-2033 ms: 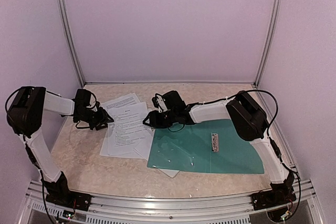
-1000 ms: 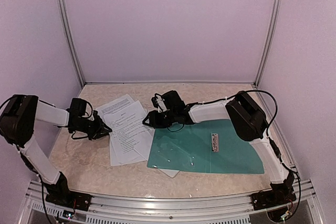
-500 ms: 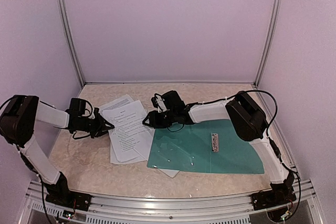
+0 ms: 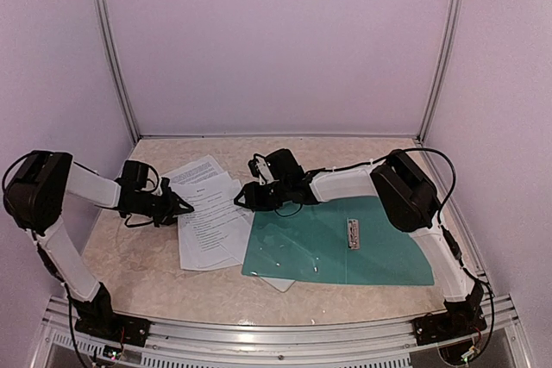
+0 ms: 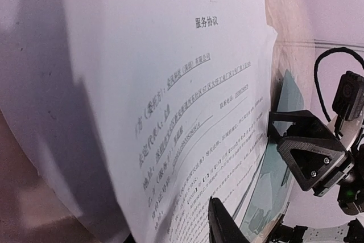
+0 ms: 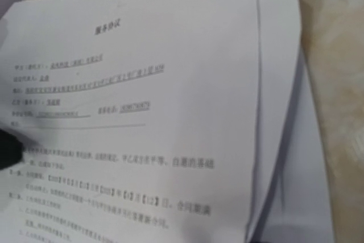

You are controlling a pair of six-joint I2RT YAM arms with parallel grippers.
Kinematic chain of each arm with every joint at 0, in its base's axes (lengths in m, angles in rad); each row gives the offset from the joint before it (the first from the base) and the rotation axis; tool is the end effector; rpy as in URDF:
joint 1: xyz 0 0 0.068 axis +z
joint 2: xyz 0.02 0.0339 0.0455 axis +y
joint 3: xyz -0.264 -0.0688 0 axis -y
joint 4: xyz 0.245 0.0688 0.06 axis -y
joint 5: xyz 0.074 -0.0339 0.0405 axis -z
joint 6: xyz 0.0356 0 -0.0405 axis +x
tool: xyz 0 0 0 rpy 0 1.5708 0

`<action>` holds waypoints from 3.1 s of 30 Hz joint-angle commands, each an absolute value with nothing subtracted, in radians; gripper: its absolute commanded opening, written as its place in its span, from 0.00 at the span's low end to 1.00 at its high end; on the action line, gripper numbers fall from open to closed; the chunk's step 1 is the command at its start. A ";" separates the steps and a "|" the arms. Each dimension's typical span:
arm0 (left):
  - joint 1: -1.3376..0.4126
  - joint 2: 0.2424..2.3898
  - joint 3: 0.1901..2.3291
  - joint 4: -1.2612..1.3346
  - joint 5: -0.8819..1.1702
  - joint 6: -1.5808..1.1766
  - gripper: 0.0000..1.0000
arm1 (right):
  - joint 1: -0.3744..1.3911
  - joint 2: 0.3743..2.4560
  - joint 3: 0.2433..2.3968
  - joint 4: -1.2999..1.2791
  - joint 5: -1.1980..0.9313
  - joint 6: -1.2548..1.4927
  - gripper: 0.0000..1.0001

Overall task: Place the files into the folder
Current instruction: Pick up the file from the center of the board, then place the file in the folder, then adjust the file in the folder.

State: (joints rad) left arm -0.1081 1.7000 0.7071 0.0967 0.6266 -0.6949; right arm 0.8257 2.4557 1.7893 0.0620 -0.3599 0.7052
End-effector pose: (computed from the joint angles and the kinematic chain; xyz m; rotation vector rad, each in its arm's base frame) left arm 0.2983 -0.0534 0.1225 -0.4587 2.5170 -1.1065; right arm 0.3585 0.4071 0.1154 -0.3747 2.3916 1.1921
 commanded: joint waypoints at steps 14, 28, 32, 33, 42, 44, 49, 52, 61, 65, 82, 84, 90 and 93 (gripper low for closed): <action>-0.186 1.484 0.783 -0.158 0.364 -0.573 0.00 | 0.842 2.447 1.785 -0.029 -0.332 0.624 0.63; -0.460 1.141 1.017 -0.477 0.060 -0.475 0.00 | 0.825 2.189 1.639 0.025 -0.370 0.423 0.81; -0.549 1.095 1.121 -0.519 0.038 -0.477 0.00 | 0.804 2.082 1.579 -0.005 -0.320 0.388 0.81; -0.574 1.094 1.147 -0.530 0.033 -0.479 0.00 | 0.799 2.054 1.564 -0.026 -0.306 0.382 0.81; -0.667 1.210 1.167 -0.383 0.225 -0.620 0.00 | 0.654 1.748 1.274 -0.084 -0.181 0.419 0.82; -0.659 1.254 1.130 -0.321 0.274 -0.658 0.00 | 0.624 1.683 1.212 -0.088 -0.168 0.418 0.83; -0.646 1.395 1.052 -0.212 0.322 -0.735 0.00 | 0.596 1.623 1.129 -0.120 -0.166 0.412 0.84; -0.636 1.505 1.037 -0.189 0.323 -0.749 0.00 | 0.591 1.648 1.093 -0.118 -0.172 0.422 0.84; -0.618 1.777 1.013 -0.047 0.357 -0.832 0.00 | 0.609 1.740 0.934 -0.003 -0.285 0.480 0.82; -0.620 1.837 1.010 -0.008 0.356 -0.868 0.02 | 0.653 1.751 0.920 -0.003 -0.285 0.474 0.83; -0.647 1.887 0.999 0.060 0.323 -0.916 0.12 | 0.782 1.787 0.898 -0.009 -0.241 0.518 0.78; -0.647 1.882 0.999 0.055 0.313 -0.915 0.13 | 0.794 1.781 0.886 -0.004 -0.236 0.531 0.77; -0.650 1.875 1.000 0.037 0.293 -0.908 0.20 | 0.816 1.758 0.862 -0.003 -0.224 0.559 0.76; -0.655 1.877 0.999 0.034 0.290 -0.909 0.23 | 0.824 1.746 0.859 -0.003 -0.214 0.567 0.76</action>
